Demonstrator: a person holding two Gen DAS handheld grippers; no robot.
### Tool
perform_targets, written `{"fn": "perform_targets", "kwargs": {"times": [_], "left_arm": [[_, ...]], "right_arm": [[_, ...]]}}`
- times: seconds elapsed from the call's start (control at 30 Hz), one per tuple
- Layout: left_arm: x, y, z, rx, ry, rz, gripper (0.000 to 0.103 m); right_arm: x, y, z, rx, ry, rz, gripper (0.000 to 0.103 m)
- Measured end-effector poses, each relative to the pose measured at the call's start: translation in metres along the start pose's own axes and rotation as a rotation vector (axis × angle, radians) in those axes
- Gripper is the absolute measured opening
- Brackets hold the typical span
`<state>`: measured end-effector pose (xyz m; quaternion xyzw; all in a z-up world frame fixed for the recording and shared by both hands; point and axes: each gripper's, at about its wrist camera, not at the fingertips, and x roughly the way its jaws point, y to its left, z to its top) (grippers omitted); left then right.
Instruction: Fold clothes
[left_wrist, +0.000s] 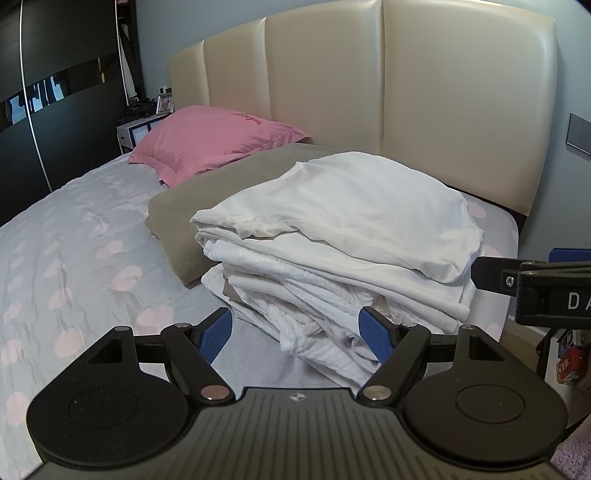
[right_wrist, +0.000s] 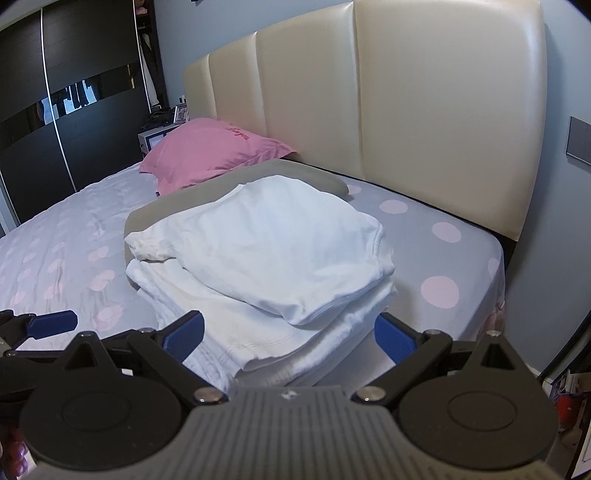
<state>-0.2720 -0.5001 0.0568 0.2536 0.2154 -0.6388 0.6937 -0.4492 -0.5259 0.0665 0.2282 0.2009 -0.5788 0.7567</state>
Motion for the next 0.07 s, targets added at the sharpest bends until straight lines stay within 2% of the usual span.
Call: {"fn": "perform_targets", "kwargs": {"times": [0.07], "left_arm": [[-0.0002, 0.0, -0.0004, 0.003, 0.0, -0.002, 0.075]], "right_arm": [[-0.0002, 0.0004, -0.0001, -0.001, 0.0, -0.001, 0.1]]}}
